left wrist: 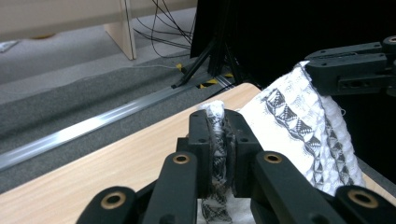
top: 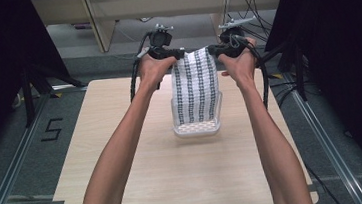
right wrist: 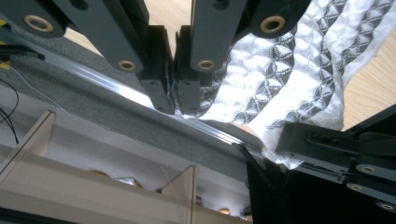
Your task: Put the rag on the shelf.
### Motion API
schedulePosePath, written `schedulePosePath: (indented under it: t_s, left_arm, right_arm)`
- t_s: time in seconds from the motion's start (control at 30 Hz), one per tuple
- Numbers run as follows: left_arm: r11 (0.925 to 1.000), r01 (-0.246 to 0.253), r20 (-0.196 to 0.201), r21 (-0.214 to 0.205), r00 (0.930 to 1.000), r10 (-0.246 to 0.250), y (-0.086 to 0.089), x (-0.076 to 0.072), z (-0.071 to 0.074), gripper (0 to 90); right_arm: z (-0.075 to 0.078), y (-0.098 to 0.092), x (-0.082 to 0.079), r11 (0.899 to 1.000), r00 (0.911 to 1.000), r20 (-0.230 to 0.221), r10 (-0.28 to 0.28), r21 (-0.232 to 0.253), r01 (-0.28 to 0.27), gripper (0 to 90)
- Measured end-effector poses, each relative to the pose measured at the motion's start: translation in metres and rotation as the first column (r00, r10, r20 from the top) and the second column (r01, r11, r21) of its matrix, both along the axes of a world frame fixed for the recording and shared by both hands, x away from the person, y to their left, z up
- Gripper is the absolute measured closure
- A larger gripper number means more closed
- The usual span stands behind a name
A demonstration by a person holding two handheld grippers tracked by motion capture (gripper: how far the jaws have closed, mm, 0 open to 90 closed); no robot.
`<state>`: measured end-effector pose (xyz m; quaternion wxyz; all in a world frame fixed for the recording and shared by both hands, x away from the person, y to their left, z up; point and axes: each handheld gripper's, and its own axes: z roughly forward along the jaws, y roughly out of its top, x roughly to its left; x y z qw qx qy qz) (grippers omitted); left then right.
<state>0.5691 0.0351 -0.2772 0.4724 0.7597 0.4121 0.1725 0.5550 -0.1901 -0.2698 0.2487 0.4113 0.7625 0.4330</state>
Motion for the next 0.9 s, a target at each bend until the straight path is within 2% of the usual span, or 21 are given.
schedulePosePath:
  t_s: [0.1,0.13,0.27,0.3,0.37,0.4,0.53,0.6,0.63,0.67,0.73,0.9]
  left_arm:
    - [1.0,-0.003,-0.009,-0.001,1.0,0.003,0.0,0.002,-0.003,81.5]
    - [1.0,-0.002,-0.015,-0.003,0.9999,0.002,-0.001,0.002,-0.005,81.5]
    - [1.0,-0.007,-0.033,-0.002,0.9994,0.007,-0.001,0.004,-0.014,81.5]
    - [0.9999,-0.01,-0.041,0.005,0.9991,0.01,0.0,0.005,-0.018,81.5]
    - [0.9999,-0.012,-0.045,0.009,0.9989,0.012,0.0,0.006,-0.021,81.5]
    - [0.9998,-0.01,-0.051,0.019,0.9986,0.011,0.0,0.007,-0.024,81.4]
    - [0.9998,-0.01,-0.06,0.019,0.9982,0.011,0.002,0.009,-0.03,80.8]
    - [0.9997,-0.011,-0.077,0.021,0.9969,0.013,0.003,0.01,-0.038,80.3]
    - [0.9997,-0.011,-0.077,0.021,0.9969,0.013,0.003,0.01,-0.038,79.8]
    - [0.9994,-0.011,-0.093,0.033,0.9956,0.014,0.003,0.011,-0.043,79.0]
    - [0.9988,-0.014,-0.094,0.047,0.9954,0.018,0.004,0.012,-0.045,75.6]
    - [0.9978,-0.033,-0.097,0.058,0.9945,0.039,0.007,0.014,-0.055,67.0]
  right_arm:
    - [-0.003,-0.001,0.003,1.0,1.0,-0.004,-0.004,0.0,0.004,86.6]
    - [-0.006,0.0,0.003,1.0,0.9997,-0.017,-0.017,0.015,0.017,86.5]
    - [-0.018,-0.001,0.008,1.0,0.9995,-0.027,-0.019,0.017,0.02,86.0]
    - [-0.022,0.0,0.009,1.0,0.9987,-0.045,-0.023,0.018,0.024,85.8]
    - [-0.025,0.0,0.01,1.0,0.9989,-0.042,-0.022,0.019,0.023,85.7]
    - [-0.029,0.002,0.01,1.0,0.9982,-0.056,-0.021,0.019,0.022,85.6]
    - [-0.034,0.003,0.013,1.0,0.9983,-0.055,-0.019,0.008,0.019,84.8]
    - [-0.038,0.004,0.014,0.999,0.9959,-0.084,-0.032,-0.003,0.032,82.8]
    - [-0.038,0.004,0.014,0.999,0.9959,-0.084,-0.032,-0.003,0.032,82.8]
    - [-0.042,0.005,0.015,0.999,0.9957,-0.085,-0.037,-0.019,0.035,81.7]
    - [-0.045,0.005,0.016,0.999,0.9962,-0.077,-0.041,-0.037,0.038,81.3]
    - [-0.05,0.002,0.017,0.998,0.9941,-0.096,-0.051,-0.025,0.049,77.8]
